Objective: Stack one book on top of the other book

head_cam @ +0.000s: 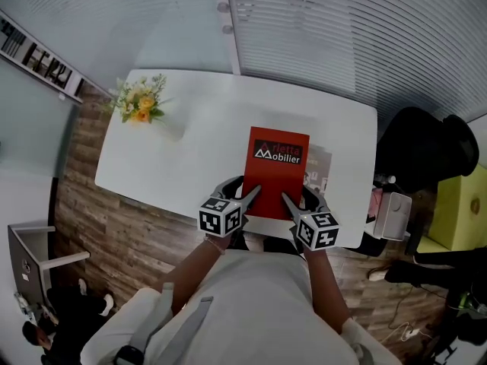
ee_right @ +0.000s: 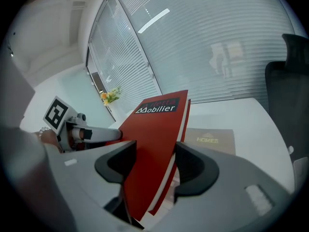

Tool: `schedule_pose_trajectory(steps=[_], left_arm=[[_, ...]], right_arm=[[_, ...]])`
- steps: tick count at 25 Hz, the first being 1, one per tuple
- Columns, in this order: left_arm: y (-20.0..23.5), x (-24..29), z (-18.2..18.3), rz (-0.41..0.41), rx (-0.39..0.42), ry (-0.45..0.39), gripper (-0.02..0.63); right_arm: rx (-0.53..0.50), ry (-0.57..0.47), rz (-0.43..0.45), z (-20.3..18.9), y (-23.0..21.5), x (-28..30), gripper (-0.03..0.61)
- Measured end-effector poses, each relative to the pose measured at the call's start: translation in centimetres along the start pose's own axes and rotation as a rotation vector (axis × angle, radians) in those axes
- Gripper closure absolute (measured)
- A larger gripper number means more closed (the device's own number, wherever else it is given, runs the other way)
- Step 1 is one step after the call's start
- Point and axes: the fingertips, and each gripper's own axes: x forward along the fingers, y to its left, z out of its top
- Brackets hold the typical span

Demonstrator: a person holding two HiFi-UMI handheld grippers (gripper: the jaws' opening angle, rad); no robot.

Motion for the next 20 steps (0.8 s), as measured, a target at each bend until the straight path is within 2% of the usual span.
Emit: schedule_pose_trajectory(steps=[11,20], left_arm=[[-10.0,5.9,-1.6,-0.002,0.034,0.005,0.37],[-11.7,7.2,-1.3,0.01,0.048,0.011,0.37]], right_arm=[[0.029,-0.018,-0.016,-0.9,-8.9,-7.5,0.328],[0.045,-0.028,-0.006,-0.7,-10.7,-8.6,0.328]])
